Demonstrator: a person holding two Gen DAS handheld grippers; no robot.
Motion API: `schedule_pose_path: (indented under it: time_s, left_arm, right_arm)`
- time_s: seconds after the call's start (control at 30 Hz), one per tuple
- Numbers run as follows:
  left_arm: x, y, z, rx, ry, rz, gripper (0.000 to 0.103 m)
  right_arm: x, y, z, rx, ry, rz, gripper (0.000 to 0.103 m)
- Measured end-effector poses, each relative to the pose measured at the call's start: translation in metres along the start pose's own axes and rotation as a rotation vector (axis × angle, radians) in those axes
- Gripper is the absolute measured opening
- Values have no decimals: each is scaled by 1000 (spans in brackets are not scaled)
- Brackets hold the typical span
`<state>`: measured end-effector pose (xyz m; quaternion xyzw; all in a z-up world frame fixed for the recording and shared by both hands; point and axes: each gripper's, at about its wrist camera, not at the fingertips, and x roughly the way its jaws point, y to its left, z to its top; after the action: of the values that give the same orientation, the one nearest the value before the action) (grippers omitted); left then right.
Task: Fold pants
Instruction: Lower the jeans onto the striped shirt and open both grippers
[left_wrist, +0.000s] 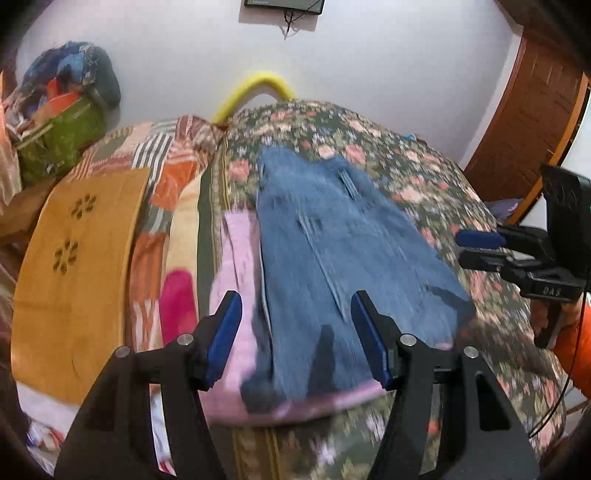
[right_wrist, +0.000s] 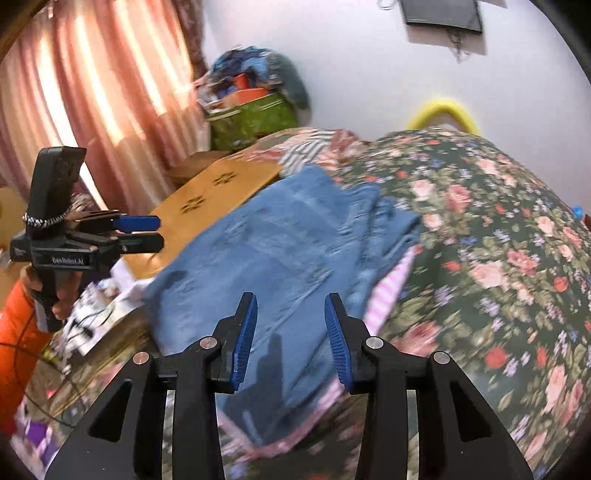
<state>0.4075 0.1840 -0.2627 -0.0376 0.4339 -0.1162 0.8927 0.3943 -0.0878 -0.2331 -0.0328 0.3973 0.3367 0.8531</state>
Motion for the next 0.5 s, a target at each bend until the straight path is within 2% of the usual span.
schedule_pose_path:
  time_s: [0.1,0.2,0.37,0.5]
  left_arm:
    - [-3,-1,-33,-12,38,-1,62]
    - [8,2,-52,-31,81,17,62]
    - [26,16,-58,-73,104,72,62]
    - [29,36,-60,-130,105,43,62]
  right_arm:
    - [6,21,-12,-43,30,33,35]
    - [20,31,-23,-66,73,50,35]
    - [41,27,-34,-62,132,41,35]
    - [38,25,-37,-75,127,29,32]
